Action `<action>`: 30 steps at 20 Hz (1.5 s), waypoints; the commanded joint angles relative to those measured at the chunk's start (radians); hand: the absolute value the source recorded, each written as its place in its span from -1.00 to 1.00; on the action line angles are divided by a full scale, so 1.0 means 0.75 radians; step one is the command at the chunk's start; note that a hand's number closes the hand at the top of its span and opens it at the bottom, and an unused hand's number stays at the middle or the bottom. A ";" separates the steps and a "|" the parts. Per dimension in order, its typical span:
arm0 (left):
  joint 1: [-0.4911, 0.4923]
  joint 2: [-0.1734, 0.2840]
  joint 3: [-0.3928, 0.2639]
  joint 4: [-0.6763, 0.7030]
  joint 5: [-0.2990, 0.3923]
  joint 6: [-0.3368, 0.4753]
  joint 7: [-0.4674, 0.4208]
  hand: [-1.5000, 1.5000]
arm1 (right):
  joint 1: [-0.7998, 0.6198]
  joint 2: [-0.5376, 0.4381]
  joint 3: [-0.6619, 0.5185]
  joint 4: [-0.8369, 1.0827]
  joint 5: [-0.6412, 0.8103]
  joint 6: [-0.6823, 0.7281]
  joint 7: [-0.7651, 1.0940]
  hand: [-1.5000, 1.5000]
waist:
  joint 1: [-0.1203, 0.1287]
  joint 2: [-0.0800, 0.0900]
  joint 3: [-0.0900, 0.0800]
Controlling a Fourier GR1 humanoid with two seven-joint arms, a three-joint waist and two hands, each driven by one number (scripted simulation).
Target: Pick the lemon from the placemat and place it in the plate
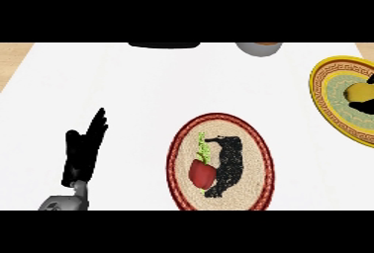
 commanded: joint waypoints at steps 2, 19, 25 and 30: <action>-0.050 0.026 0.042 -0.007 0.027 -0.021 0.035 0.00 | 0.027 -0.011 0.003 0.130 -0.006 0.055 -0.163 -1.00 | 0.002 0.002 0.002; -0.058 0.014 0.035 -0.024 -0.005 0.006 0.068 0.00 | 0.039 -0.157 -0.521 0.212 -0.588 0.396 -0.575 -1.00 | -0.006 0.003 0.003; -0.055 -0.029 0.003 -0.011 -0.037 0.029 0.037 0.00 | 0.092 -0.202 -0.522 0.194 -0.636 0.548 -0.663 -1.00 | -0.009 0.000 0.003; -0.009 -0.064 -0.019 0.086 -0.055 0.028 -0.053 0.00 | 0.122 -0.121 -0.487 0.174 -0.625 0.482 -0.749 -1.00 | -0.007 0.002 0.002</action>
